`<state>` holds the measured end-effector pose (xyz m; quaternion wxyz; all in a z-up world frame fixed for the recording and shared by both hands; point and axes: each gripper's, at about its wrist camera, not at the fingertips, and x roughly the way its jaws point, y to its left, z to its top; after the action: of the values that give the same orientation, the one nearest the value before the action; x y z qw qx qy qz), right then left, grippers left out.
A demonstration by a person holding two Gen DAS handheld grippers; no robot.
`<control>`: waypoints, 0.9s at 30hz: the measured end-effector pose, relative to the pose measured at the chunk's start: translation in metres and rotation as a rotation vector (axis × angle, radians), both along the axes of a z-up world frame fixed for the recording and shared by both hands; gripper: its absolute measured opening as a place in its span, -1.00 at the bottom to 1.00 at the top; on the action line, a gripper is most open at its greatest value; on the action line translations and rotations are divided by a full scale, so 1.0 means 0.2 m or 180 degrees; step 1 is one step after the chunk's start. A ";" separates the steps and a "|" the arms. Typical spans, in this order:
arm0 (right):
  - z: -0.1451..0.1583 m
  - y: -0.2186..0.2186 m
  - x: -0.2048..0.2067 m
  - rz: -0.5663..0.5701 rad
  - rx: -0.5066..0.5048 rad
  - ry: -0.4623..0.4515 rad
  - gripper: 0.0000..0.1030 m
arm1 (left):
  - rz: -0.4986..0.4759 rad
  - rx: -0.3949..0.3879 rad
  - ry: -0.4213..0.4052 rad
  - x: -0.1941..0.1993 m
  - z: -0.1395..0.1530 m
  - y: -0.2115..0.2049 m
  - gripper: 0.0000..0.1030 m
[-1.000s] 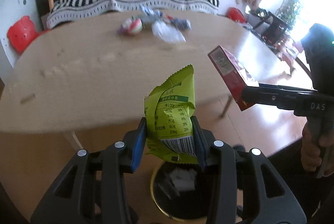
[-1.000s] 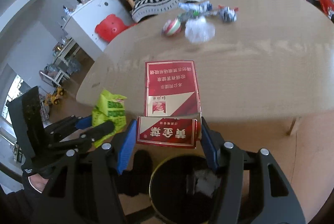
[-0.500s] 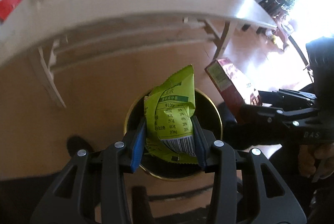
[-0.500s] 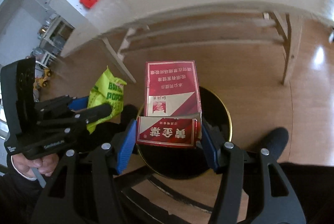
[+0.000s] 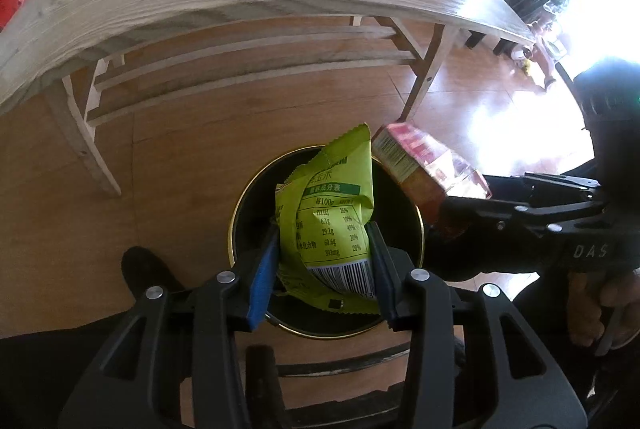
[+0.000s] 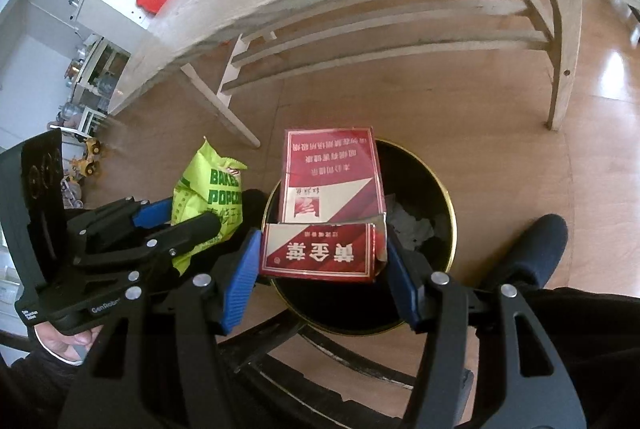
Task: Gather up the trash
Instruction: 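Carry the snack bag and red box to the bin with both tools, then open both tools to drop the snack bag and red box into the bin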
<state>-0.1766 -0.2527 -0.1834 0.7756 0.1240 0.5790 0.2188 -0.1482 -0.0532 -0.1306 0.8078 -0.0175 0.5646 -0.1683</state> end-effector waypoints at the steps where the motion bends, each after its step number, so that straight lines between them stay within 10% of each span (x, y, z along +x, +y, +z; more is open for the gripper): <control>1: 0.00 0.00 0.00 0.0002 0.0002 0.0003 0.14 | -0.0003 -0.0003 0.0003 0.00 0.00 0.00 -0.19; 12: 0.01 0.00 0.01 -0.0028 0.0024 -0.0013 0.16 | -0.0003 0.0030 0.0039 0.02 -0.01 -0.01 -0.15; 16: 0.01 -0.02 0.02 -0.0099 0.0100 0.0012 0.40 | 0.0020 0.0066 0.0010 0.02 -0.01 -0.01 0.46; 27: 0.04 -0.04 0.03 -0.0170 0.0082 -0.0045 0.47 | 0.0048 0.0070 -0.0010 0.02 -0.01 0.00 0.56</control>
<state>-0.1715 -0.2597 -0.1760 0.7835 0.1479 0.5672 0.2062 -0.1432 -0.0539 -0.1321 0.8101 -0.0126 0.5650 -0.1560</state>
